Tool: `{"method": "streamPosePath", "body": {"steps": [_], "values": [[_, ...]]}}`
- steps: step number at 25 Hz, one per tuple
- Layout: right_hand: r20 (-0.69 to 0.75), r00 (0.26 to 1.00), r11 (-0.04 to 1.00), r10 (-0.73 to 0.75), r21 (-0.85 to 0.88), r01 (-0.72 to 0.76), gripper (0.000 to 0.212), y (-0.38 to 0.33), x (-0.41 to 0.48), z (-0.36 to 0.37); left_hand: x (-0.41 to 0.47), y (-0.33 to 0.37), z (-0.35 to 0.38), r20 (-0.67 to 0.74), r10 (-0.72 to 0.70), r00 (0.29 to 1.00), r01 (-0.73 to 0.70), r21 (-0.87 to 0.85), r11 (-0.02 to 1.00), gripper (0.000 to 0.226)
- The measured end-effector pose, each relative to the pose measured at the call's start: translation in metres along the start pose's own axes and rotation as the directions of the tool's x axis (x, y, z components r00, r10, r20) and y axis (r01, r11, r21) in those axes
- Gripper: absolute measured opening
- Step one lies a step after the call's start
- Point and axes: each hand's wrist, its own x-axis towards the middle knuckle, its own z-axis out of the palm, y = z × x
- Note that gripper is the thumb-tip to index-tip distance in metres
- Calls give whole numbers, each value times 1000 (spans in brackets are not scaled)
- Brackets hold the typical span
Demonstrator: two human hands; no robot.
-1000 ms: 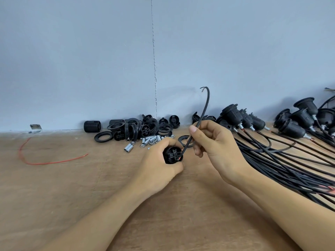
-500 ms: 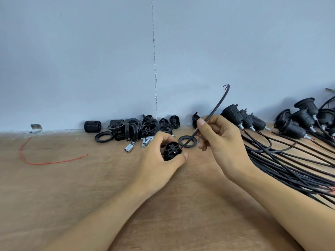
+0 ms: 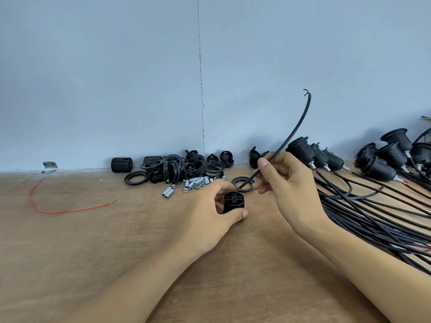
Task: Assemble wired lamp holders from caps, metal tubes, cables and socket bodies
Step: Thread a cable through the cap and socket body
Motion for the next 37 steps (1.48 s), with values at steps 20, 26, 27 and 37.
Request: {"method": "streamPosePath", "body": {"steps": [20, 26, 27, 37], "values": [[2, 998, 998, 65, 1, -65, 15, 7, -6, 8, 23, -22, -13, -85, 59, 995, -15, 438, 899, 37], [9, 997, 997, 78, -1, -78, 12, 9, -5, 6, 19, -25, -11, -99, 127, 987, -89, 328, 940, 43], [5, 997, 996, 83, 18, -83, 11, 9, -5, 6, 20, -26, -11, -128, 169, 977, -123, 308, 944, 43], [-10, 992, 970, 123, 213, -118, 15, -4, -2, 6, 14, -18, -5, -235, 341, 910, -281, 254, 925, 49]]}}
